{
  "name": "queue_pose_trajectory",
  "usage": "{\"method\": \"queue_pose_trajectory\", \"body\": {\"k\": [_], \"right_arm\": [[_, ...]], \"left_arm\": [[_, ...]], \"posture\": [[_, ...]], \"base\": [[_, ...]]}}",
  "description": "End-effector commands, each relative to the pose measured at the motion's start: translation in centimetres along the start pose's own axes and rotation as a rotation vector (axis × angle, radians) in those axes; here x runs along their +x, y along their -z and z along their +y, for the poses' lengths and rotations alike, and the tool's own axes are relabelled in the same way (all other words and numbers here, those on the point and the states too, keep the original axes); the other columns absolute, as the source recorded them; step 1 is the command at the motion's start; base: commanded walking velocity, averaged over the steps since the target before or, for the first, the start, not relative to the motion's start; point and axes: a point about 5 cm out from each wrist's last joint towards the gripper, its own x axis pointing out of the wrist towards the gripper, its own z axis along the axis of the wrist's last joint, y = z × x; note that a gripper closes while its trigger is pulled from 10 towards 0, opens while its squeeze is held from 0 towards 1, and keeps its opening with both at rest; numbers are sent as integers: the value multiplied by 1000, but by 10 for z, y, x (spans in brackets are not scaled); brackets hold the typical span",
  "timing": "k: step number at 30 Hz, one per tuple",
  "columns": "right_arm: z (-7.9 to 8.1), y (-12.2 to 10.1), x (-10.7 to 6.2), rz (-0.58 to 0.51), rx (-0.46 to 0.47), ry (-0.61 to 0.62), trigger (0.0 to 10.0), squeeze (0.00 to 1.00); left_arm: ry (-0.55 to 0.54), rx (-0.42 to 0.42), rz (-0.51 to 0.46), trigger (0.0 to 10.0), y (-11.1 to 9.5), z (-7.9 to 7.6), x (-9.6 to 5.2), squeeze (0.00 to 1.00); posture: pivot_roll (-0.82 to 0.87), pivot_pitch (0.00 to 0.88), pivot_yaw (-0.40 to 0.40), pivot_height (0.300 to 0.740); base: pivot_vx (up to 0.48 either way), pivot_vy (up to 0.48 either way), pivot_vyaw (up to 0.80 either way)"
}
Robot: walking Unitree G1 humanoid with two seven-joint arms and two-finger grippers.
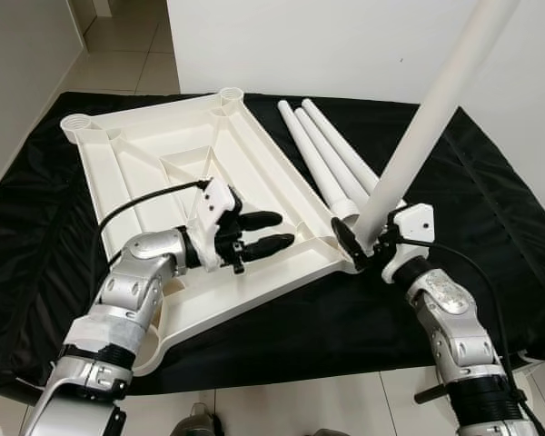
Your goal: Building children table
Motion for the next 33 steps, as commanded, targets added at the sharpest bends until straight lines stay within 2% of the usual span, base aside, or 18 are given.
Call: {"method": "queue_pose_trajectory", "body": {"k": [1, 2, 3, 4, 9, 14, 18, 19, 21, 22, 30, 33], "right_arm": [[-1, 4, 1, 24, 7, -26, 9647, 0], [-1, 5, 1, 28, 10, -42, 4157, 0], [-1, 5, 1, 28, 10, -42, 4157, 0], [-1, 6, 1, 32, 12, -50, 0, 0], [-2, 9, 0, 40, 46, -57, 0, 0], [-2, 13, -3, 27, 138, -26, 0, 0], [-2, 14, -4, 28, 151, -26, 0, 0], [-2, 16, -4, 30, 157, -7, 3255, 0], [-2, 16, -4, 30, 157, -7, 3255, 0], [-1, 16, -4, 24, 176, 12, 10000, 0], [3, 21, -1, 57, 184, 95, 10000, 0], [9, 22, 5, 74, 196, 191, 10000, 0]], "left_arm": [[14, -7, 9, 10000, 2, -4, 3, 0], [18, -9, 8, 10000, 2, -5, 4, 0], [18, -9, 8, 10000, 2, -5, 4, 0], [20, -10, 7, 10000, 2, -6, 4, 0], [20, -10, 7, 10000, 1, -6, 4, 0], [18, -8, 6, 10000, 0, -7, 4, 0], [18, -8, 7, 10000, 0, -7, 4, 0], [19, -8, 7, 10000, 0, -7, 4, 0], [19, -8, 7, 10000, 0, -7, 4, 0], [19, -8, 8, 10000, 0, -7, 4, 0], [17, -9, 8, 10000, 0, -7, 4, 0], [11, -10, 8, 10000, 0, -6, 3, 0]], "posture": [[14, 26, -5, 740], [14, 27, -5, 740], [14, 27, -5, 740], [14, 27, -4, 740], [15, 26, -7, 740], [13, 27, -7, 740], [11, 29, -6, 740], [8, 29, -7, 740], [8, 29, -7, 740], [7, 31, -8, 740], [5, 34, -9, 740], [4, 35, -11, 740]], "base": [[0, 0, 0], [0, 0, 0], [0, 0, 0], [0, 0, 0], [0, 0, 0], [0, 0, 0], [0, 0, 0], [0, 0, 0], [0, 0, 0], [0, 0, 0], [0, 0, 0], [0, 0, 0]]}}
